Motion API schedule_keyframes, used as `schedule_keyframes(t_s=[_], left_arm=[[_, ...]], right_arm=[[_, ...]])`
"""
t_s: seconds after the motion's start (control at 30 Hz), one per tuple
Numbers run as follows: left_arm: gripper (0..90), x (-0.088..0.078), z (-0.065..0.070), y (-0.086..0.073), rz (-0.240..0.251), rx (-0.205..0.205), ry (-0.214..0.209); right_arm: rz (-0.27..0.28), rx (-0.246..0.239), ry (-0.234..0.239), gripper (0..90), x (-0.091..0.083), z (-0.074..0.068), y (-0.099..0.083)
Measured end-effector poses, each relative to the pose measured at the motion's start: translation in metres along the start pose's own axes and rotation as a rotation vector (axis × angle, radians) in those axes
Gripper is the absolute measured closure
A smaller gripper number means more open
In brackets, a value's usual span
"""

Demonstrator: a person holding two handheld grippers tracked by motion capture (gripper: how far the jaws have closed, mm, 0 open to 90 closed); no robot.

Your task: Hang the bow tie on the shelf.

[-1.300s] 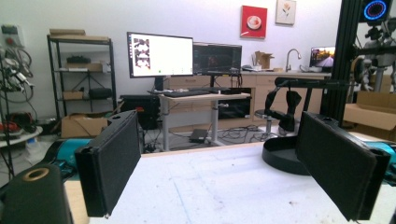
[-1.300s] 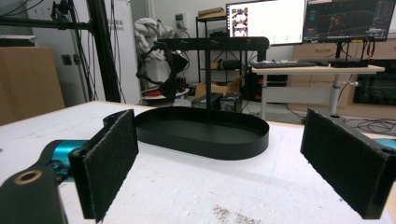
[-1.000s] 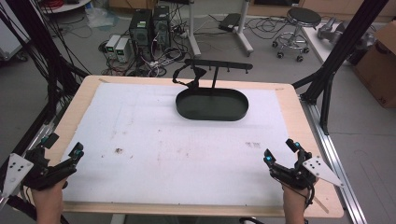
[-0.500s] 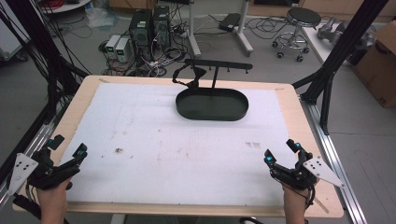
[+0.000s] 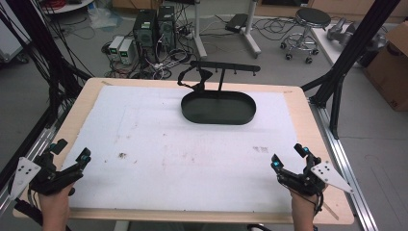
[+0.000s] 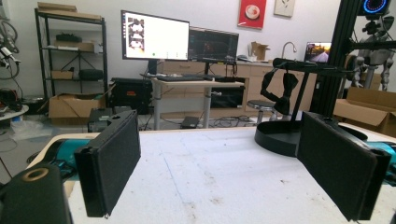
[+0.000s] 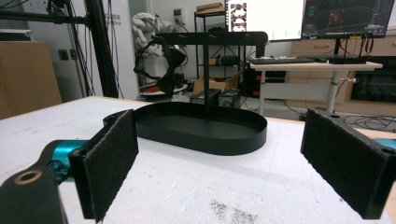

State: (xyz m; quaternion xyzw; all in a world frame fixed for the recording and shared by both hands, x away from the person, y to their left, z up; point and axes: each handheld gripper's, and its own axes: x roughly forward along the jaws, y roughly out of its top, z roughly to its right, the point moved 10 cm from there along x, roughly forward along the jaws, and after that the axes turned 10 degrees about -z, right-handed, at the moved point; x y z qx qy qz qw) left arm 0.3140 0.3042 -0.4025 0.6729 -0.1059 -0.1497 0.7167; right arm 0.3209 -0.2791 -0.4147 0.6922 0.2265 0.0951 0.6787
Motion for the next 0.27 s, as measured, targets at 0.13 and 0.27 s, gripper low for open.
schedule_keyframes(t_s=[0.13,0.27], left_arm=[[14.4,-0.0003,-0.0003,0.0001,-0.001,0.009,0.005],[14.4,-0.0008,-0.0014,0.0001,-0.002,0.010,0.008]], right_arm=[[0.002,0.002,-0.001,10.1,-0.0008,0.0001,0.0007],[0.006,0.004,-0.003,10.1,-0.0016,0.0007,0.0017]])
